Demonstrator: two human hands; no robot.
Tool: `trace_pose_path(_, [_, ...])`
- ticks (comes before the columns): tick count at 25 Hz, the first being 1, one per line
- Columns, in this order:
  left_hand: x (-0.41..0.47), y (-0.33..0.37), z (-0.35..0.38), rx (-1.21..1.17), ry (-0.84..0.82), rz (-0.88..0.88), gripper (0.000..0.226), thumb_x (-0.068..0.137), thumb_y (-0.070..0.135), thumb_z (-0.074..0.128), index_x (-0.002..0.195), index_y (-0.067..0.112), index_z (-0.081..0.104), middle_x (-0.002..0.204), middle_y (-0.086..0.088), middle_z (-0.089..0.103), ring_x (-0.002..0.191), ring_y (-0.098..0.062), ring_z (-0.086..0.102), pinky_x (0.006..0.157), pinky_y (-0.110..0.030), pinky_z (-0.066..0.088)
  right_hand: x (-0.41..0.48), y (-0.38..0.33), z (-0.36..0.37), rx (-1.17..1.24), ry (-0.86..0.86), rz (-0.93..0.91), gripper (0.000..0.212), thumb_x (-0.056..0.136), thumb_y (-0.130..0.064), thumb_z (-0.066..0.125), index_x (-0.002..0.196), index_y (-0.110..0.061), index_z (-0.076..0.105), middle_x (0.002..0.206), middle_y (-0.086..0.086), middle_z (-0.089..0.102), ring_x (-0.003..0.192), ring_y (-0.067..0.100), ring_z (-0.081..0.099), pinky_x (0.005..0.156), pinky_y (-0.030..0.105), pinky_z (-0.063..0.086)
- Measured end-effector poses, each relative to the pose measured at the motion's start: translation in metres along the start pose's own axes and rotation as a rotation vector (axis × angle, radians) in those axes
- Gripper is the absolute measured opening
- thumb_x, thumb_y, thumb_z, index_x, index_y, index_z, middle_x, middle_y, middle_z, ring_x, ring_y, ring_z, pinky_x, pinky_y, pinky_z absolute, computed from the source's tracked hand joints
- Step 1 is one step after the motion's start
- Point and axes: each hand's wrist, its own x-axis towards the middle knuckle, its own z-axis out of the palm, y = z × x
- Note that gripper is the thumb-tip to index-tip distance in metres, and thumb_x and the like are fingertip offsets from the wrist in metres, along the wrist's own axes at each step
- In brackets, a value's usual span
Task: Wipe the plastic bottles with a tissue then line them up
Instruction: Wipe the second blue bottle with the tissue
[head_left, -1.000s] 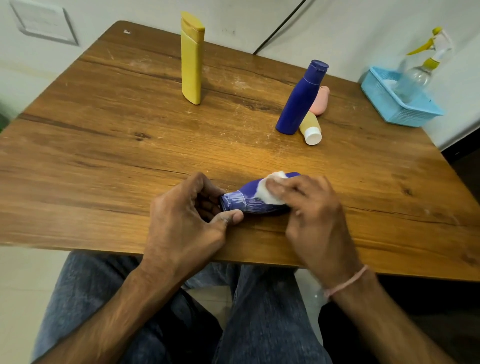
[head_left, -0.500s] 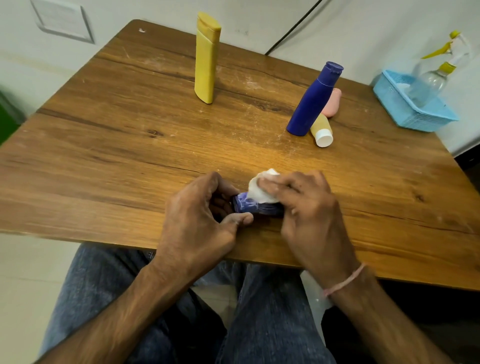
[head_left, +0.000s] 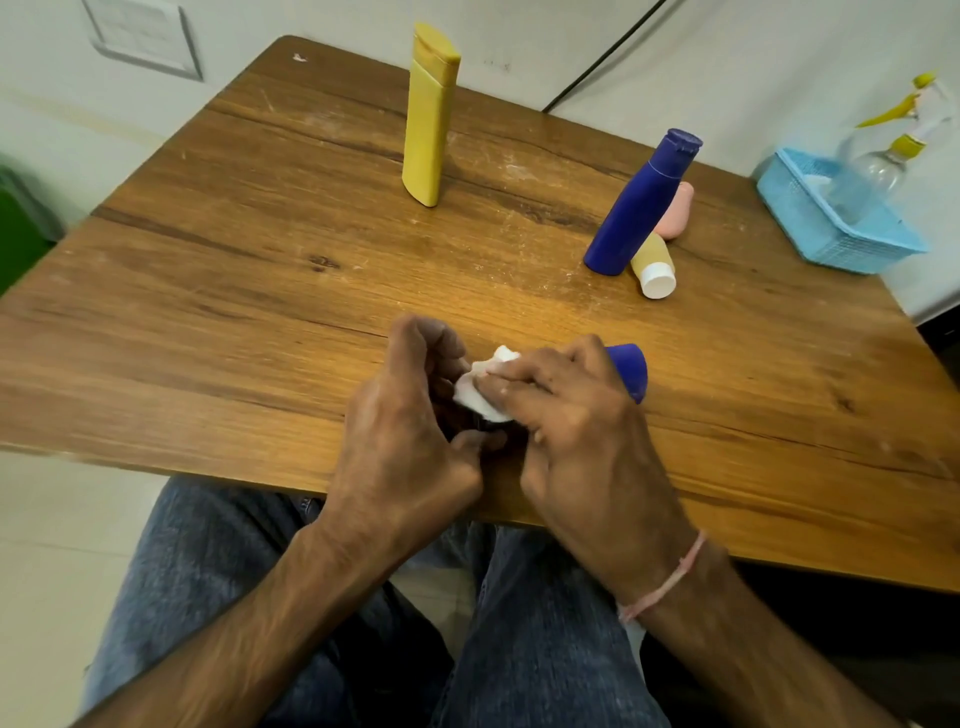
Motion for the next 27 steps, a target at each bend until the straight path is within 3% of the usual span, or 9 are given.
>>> trace_pose_path(4, [-0.001, 0.001, 0.0, -0.039, 0.023, -0.023, 0.075, 0.063, 0.0, 0.088, 0.112, 0.023, 0.036, 0.093, 0.005, 0.061, 0.08, -0.006, 0.067, 0.064, -0.017, 0.056, 0.008, 0.004, -0.005, 0.014, -0.024, -0.055, 0.043, 0.082, -0.003, 0.045, 0.113, -0.009, 0.075, 0.105, 0.001, 0.07, 0.094, 0.021, 0.051, 0.082, 0.035, 0.05])
trace_pose_path(7, [0.0, 0.002, 0.0, -0.075, 0.048, -0.023, 0.074, 0.062, -0.004, 0.086, 0.111, 0.022, 0.038, 0.088, 0.005, 0.063, 0.078, -0.006, 0.067, 0.062, -0.015, 0.054, -0.002, 0.0, -0.008, -0.024, 0.003, -0.059, 0.044, 0.083, -0.002, 0.044, 0.115, -0.006, 0.073, 0.107, 0.004, 0.069, 0.094, 0.024, 0.052, 0.081, 0.038, 0.052])
trace_pose_path(12, [0.0, 0.0, 0.002, -0.059, 0.049, 0.015, 0.067, 0.068, -0.004, 0.079, 0.111, 0.025, 0.037, 0.088, 0.007, 0.064, 0.076, -0.008, 0.067, 0.063, -0.024, 0.055, -0.015, 0.002, -0.011, -0.009, 0.021, -0.079, 0.043, 0.084, 0.0, 0.049, 0.12, -0.006, 0.071, 0.112, 0.005, 0.069, 0.093, 0.023, 0.051, 0.08, 0.04, 0.051])
trace_pose_path(18, [-0.001, -0.001, 0.0, -0.06, 0.067, 0.004, 0.067, 0.069, -0.005, 0.078, 0.112, 0.024, 0.037, 0.09, 0.009, 0.062, 0.079, -0.004, 0.067, 0.062, -0.013, 0.052, -0.009, -0.009, -0.004, 0.007, -0.007, -0.059, 0.044, 0.084, 0.002, 0.052, 0.124, -0.006, 0.069, 0.123, 0.004, 0.069, 0.094, 0.028, 0.054, 0.083, 0.042, 0.052])
trace_pose_path(22, [0.0, 0.0, 0.0, -0.1, 0.069, 0.007, 0.066, 0.068, -0.004, 0.08, 0.112, 0.021, 0.036, 0.087, 0.005, 0.064, 0.075, -0.009, 0.067, 0.061, -0.021, 0.055, -0.016, 0.003, -0.011, 0.011, 0.015, -0.128, 0.042, 0.087, 0.0, 0.052, 0.124, -0.007, 0.069, 0.124, 0.004, 0.069, 0.091, 0.026, 0.053, 0.082, 0.038, 0.051])
trace_pose_path(27, [-0.001, -0.001, 0.001, -0.075, 0.064, 0.012, 0.069, 0.068, -0.008, 0.078, 0.112, 0.023, 0.036, 0.09, 0.006, 0.061, 0.076, -0.009, 0.067, 0.06, -0.015, 0.052, -0.005, -0.006, 0.001, 0.013, 0.035, -0.063, 0.046, 0.082, 0.0, 0.045, 0.121, -0.005, 0.07, 0.123, 0.003, 0.07, 0.089, 0.026, 0.052, 0.082, 0.039, 0.051])
